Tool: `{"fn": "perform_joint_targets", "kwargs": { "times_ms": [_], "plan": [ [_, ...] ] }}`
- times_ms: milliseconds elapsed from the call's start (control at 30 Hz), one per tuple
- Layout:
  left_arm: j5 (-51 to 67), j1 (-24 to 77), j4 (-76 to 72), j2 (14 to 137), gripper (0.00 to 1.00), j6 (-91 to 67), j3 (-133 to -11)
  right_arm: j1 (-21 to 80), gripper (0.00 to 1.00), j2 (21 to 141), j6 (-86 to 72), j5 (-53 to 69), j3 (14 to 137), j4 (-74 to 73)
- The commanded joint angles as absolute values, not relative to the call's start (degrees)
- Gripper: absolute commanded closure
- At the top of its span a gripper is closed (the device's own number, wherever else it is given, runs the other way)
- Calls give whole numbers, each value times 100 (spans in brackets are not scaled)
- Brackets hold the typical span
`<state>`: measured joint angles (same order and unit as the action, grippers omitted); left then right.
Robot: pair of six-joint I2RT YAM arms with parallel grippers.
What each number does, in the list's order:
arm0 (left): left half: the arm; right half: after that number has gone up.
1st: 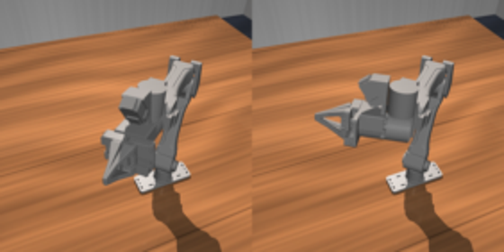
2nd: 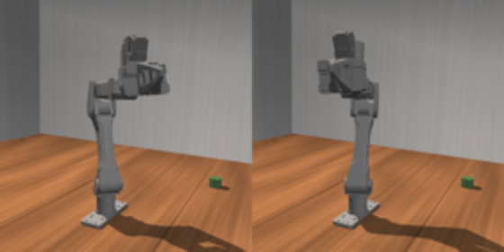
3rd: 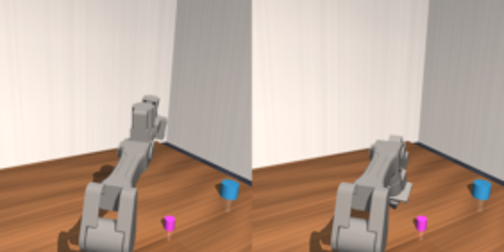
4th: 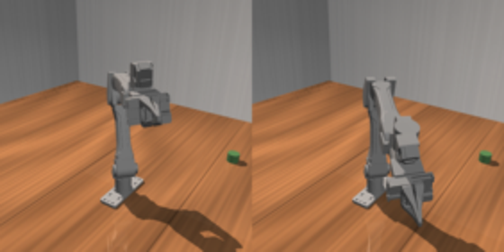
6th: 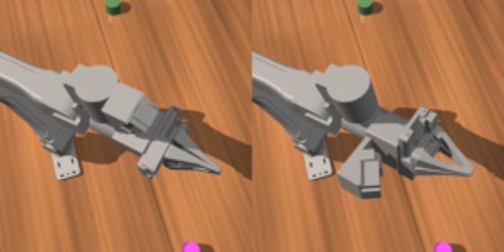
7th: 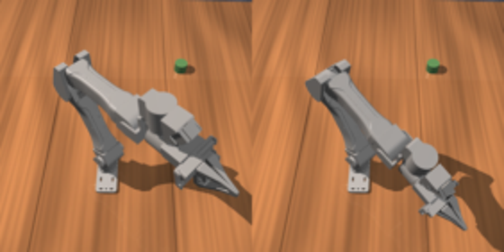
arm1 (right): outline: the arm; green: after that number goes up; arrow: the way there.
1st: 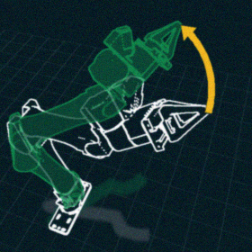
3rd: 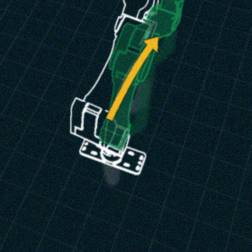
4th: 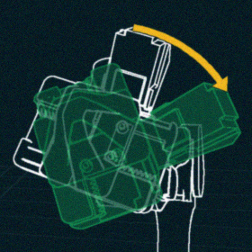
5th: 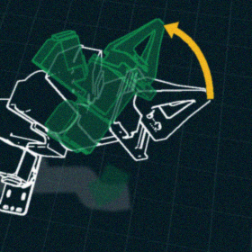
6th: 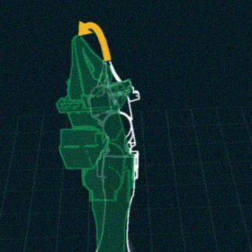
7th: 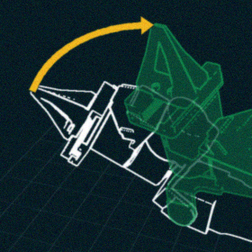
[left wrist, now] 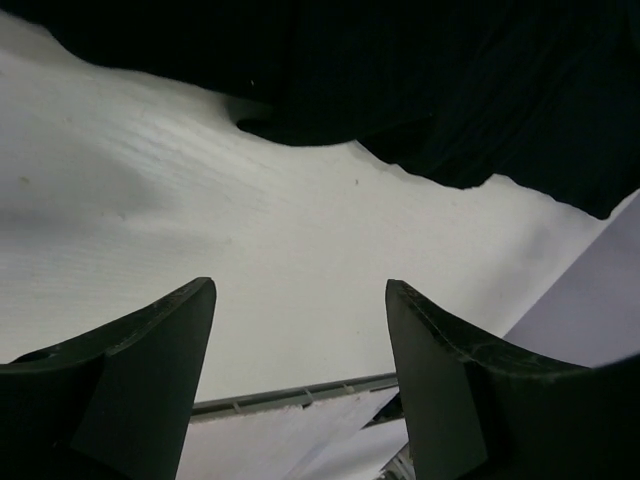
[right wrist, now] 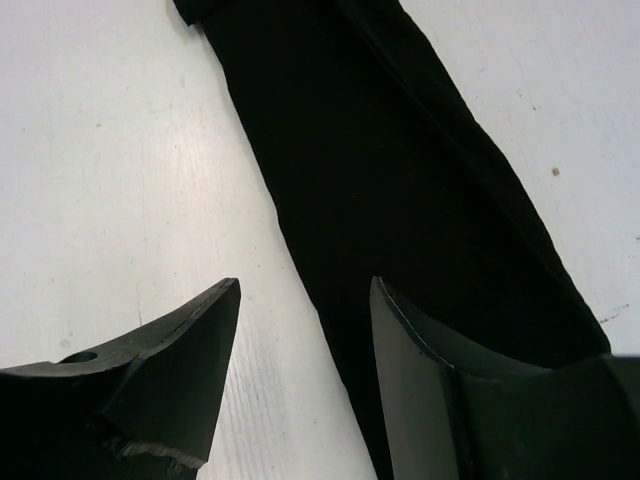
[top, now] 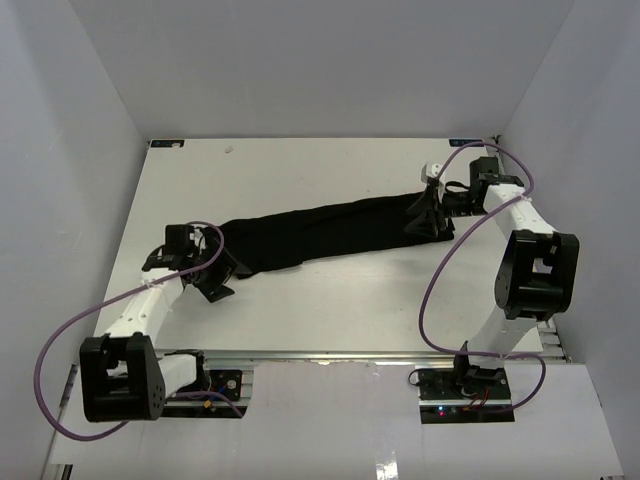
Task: Fold and stack the t-shirts
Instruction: Fold the other side of the tshirt into a rectangle
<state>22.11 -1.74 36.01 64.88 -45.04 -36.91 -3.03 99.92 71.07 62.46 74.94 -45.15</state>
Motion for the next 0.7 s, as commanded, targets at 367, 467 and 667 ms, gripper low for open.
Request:
{"fn": "perform_joint_targets", "kwargs": {
  "times_ms": [367, 467, 667],
  "plan": [
    [1740, -97, 1820, 7602, 35, -3753, -3630, -316, 40, 9668, 6864, 6434, 7269, -4500],
    [1723, -97, 1679, 7752, 37, -3656, -3647, -316, 40, 9685, 6856, 6390, 7269, -4491],
    [1820, -88, 1574, 7945, 45, -3419, -3577, -343, 41, 9747, 6820, 6381, 7330, -4500]
  ]
}}
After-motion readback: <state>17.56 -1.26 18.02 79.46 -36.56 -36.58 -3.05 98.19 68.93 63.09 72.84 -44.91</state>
